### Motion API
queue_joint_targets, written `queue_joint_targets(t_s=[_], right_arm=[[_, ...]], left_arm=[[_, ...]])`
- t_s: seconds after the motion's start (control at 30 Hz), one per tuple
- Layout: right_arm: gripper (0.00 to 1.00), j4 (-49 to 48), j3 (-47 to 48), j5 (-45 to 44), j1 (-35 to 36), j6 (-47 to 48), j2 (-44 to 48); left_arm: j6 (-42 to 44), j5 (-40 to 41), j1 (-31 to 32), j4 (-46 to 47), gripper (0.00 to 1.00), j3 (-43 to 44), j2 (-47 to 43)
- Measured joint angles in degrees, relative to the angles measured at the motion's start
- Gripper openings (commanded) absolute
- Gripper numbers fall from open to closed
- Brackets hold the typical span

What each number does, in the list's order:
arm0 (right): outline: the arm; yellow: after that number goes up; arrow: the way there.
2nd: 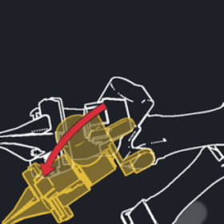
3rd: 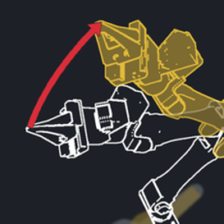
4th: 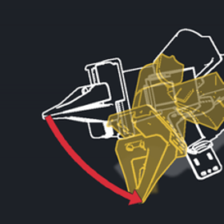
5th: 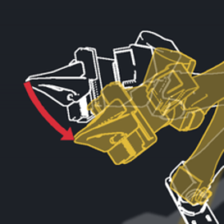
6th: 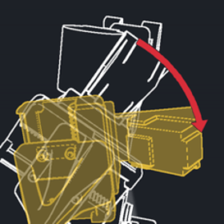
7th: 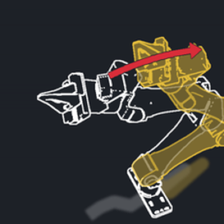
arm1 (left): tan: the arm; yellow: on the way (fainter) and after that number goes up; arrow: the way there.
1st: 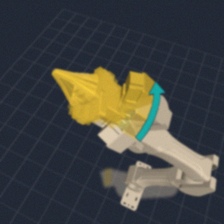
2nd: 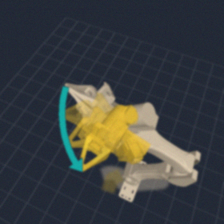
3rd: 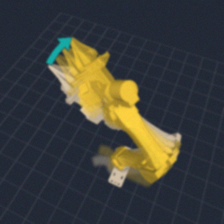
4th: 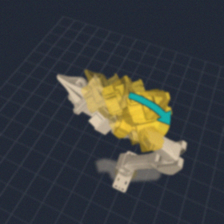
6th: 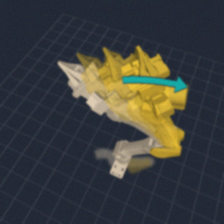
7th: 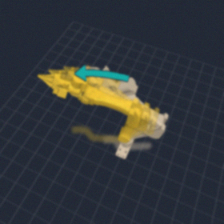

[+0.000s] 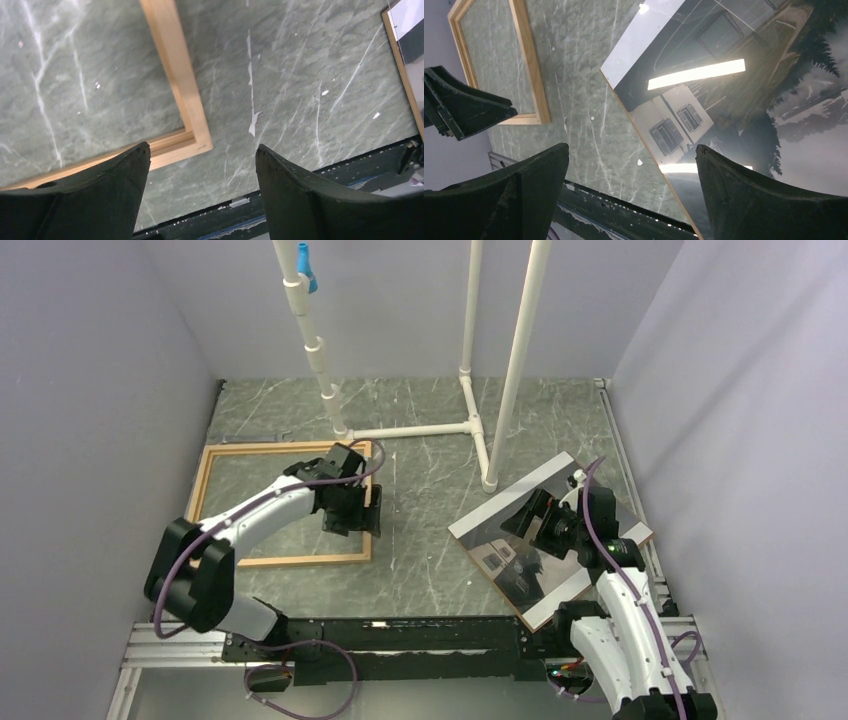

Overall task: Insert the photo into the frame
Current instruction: Move the photo frame to the center of the board.

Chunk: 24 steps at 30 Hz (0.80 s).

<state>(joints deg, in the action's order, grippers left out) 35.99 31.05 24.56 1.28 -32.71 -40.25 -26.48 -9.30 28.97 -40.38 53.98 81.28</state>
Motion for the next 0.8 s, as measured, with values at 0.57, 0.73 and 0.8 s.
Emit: queue_joint_targets(t_s=[0.57, 0.73, 0.8], right_arm=[[1.00, 1.57, -1.03, 1.20, 0.04, -2.58, 3.96], [1.00, 2.36, -1.01, 1.25, 0.04, -2.71, 3.93], [1.00, 2.82, -0.90, 1.29, 0.04, -2.71, 3.72]], left_arm=[[-2.99, 6.67, 7.06, -1.86, 0.56, 8.15, 16.44], [-3.67, 7.74, 9.09, -2.08, 0.26, 5.68, 17.35], [-4.61, 8.50, 10.36, -2.36, 0.11, 5.53, 17.22]])
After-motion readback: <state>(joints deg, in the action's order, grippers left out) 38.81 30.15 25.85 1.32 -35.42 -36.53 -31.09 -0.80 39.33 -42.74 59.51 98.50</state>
